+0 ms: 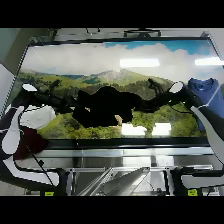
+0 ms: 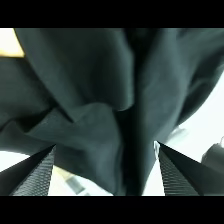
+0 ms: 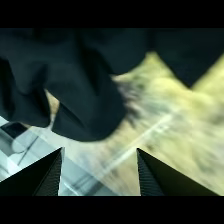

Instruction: Fold the shirts.

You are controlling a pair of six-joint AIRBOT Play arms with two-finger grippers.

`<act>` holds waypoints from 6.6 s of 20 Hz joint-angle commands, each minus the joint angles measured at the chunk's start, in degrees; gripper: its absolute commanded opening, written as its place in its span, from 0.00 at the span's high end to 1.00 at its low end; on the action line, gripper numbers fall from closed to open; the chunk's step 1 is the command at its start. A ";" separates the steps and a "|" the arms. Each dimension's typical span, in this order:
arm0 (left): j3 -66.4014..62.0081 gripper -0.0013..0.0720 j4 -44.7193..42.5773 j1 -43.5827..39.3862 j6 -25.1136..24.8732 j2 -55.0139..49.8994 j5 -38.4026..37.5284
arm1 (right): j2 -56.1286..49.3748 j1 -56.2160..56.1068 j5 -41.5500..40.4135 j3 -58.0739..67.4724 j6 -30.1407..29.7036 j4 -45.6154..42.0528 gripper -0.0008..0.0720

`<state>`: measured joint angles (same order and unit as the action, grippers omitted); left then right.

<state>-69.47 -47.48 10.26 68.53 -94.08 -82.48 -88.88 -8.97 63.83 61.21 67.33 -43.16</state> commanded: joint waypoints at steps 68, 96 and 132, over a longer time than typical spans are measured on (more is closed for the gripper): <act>9.33 0.06 -7.04 11.06 4.35 7.48 -4.76 | 7.61 43.10 3.28 -5.51 -15.39 -2.29 0.30; 19.67 0.95 2.23 8.52 -6.95 9.97 7.19 | -4.61 36.11 8.70 -8.17 -17.86 -8.02 0.31; -13.16 0.95 47.25 21.38 -18.86 29.53 -8.57 | 47.71 39.36 -2.14 -7.04 -26.75 40.48 0.95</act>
<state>-84.09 8.67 40.62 49.80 -56.90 -92.20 -36.21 36.23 64.99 60.99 43.22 -1.61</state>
